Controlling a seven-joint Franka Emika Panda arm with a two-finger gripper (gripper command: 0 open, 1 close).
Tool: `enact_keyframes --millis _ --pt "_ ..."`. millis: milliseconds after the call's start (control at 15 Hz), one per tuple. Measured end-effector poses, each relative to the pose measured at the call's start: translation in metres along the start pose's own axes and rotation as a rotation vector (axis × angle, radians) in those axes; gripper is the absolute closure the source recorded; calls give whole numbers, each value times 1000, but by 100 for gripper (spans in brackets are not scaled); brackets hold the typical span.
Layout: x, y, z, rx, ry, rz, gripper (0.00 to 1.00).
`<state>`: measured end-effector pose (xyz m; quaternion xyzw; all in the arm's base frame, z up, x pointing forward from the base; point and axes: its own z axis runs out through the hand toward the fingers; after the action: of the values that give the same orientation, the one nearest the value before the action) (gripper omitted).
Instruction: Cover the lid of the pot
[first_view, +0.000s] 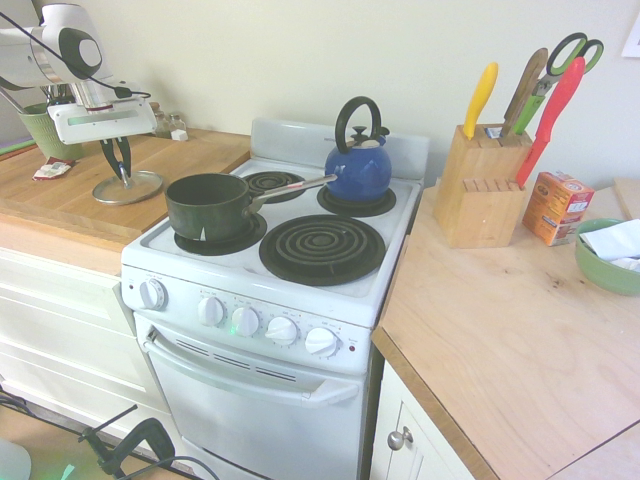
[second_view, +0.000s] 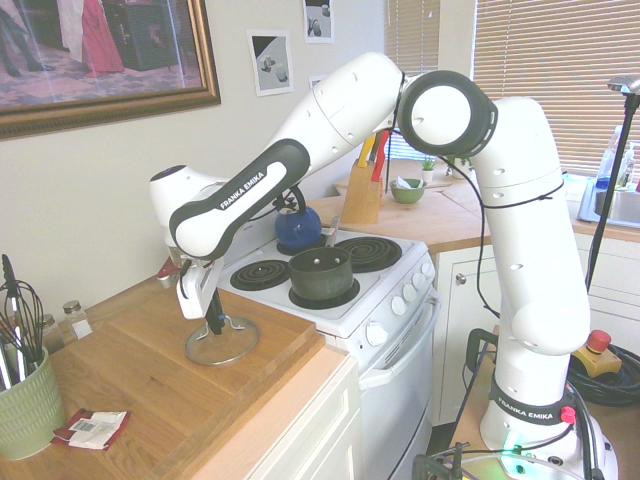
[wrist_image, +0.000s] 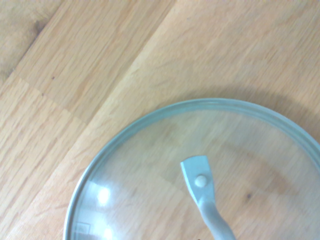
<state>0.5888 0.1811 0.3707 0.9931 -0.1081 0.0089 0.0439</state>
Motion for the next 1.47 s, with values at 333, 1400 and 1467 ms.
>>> enact_keyframes --millis 333,1400,1467 --pt "0 5 -9 32 -27 84 100" --pt "-14 268 -122 226 34 875 100" --pt "-19 281 -113 229 36 905 100"
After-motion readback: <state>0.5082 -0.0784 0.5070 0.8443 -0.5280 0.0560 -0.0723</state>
